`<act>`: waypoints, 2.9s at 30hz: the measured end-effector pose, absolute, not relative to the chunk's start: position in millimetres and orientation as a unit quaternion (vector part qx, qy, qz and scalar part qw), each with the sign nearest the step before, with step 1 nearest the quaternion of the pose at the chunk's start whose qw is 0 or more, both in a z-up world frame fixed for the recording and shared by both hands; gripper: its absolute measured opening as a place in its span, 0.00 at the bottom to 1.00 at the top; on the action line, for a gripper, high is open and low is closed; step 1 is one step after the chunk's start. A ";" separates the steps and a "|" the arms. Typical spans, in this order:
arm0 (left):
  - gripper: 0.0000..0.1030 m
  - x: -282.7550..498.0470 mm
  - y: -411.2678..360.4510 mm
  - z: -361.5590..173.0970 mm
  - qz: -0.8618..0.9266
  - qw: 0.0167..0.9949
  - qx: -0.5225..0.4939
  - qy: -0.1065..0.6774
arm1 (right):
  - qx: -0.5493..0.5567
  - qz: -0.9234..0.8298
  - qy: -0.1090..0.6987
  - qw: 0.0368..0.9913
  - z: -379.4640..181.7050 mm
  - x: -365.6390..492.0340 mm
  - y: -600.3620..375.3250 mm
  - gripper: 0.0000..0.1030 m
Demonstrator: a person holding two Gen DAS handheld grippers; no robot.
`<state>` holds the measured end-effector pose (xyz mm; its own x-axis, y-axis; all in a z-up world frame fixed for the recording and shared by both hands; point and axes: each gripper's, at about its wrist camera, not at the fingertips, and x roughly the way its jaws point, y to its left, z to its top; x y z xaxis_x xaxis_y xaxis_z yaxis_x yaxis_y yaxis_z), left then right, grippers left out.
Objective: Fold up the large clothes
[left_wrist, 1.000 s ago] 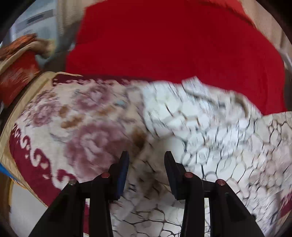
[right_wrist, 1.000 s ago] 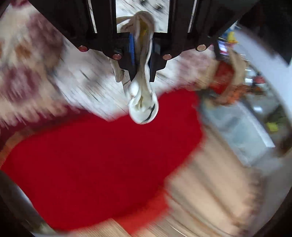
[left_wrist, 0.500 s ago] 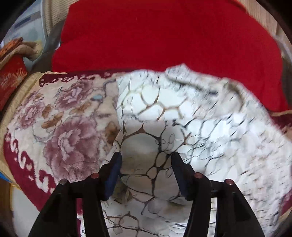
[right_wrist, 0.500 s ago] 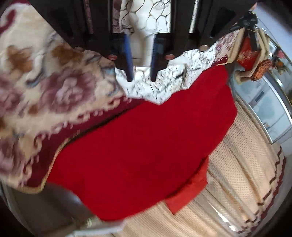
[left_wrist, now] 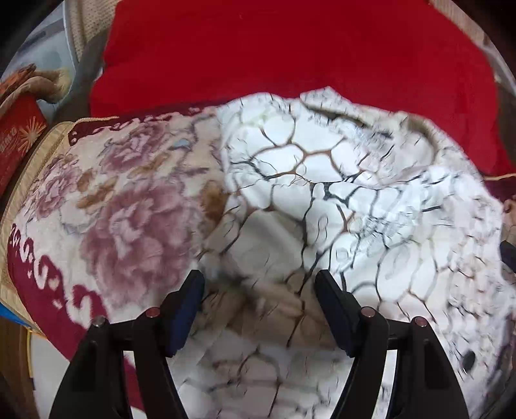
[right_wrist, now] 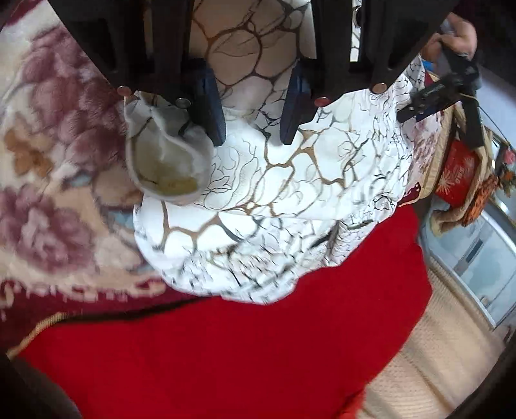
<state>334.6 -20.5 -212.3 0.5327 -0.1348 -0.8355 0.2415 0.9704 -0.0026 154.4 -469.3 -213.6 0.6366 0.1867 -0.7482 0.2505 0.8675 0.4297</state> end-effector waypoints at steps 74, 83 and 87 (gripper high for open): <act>0.07 129.4 161.5 -304.9 -0.497 0.685 -0.262 0.463 | 0.176 0.107 0.528 0.824 -194.2 -84.3 -397.3 0.06; 0.07 137.4 152.7 -265.0 -0.514 0.688 -0.222 0.461 | 0.199 0.059 0.563 0.800 -198.3 -60.3 -412.3 0.09; 0.10 140.4 149.9 -287.0 -0.499 0.672 -0.250 0.486 | 0.243 0.057 0.533 0.808 -188.8 -74.1 -429.1 0.09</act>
<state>140.4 149.9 -287.0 0.0285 -0.9141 -0.4044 0.4285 0.3767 -0.8213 -74.1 -429.1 -188.8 0.4250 0.3520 -0.8340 0.1670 0.8750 0.4544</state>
